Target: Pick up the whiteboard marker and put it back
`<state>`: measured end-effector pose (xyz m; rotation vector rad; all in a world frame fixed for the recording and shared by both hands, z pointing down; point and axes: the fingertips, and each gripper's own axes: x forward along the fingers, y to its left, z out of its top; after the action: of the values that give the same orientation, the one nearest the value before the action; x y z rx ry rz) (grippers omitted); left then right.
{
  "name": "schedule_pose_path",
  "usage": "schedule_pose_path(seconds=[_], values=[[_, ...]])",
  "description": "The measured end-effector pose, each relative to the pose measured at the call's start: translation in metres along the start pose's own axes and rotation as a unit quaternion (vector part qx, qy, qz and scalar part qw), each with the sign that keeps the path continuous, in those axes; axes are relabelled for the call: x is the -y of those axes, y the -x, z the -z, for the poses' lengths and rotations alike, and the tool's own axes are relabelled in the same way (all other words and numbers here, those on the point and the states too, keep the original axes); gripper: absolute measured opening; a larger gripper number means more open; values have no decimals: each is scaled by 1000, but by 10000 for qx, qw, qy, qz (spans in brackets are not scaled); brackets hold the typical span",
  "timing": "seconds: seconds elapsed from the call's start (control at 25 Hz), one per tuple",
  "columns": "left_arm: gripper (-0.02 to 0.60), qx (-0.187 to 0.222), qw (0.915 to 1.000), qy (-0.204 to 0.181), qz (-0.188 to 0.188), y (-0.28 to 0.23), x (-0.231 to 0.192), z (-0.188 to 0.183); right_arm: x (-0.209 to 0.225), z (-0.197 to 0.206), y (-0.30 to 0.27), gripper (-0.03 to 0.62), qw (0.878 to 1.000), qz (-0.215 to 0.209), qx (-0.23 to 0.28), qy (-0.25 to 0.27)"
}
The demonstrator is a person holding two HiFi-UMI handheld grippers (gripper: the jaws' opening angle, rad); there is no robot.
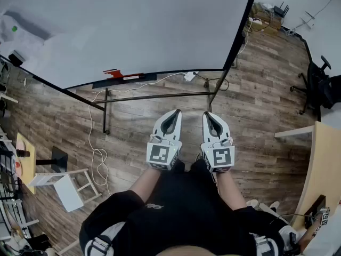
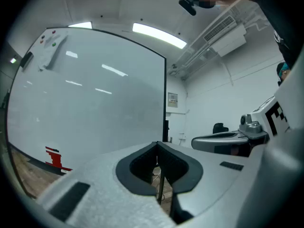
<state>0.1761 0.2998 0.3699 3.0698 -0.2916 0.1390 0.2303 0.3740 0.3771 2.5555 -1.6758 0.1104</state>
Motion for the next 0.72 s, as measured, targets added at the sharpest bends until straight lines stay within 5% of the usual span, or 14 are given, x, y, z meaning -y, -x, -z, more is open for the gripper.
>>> schedule_pose_path(seconds=[0.4, 0.72], values=[[6, 72, 9994, 103, -321, -39, 39, 2, 50, -5, 2, 3, 9980, -551, 264, -150], [6, -61, 9962, -23, -865, -43, 6, 11, 57, 10, -42, 4, 9962, -839, 113, -205]])
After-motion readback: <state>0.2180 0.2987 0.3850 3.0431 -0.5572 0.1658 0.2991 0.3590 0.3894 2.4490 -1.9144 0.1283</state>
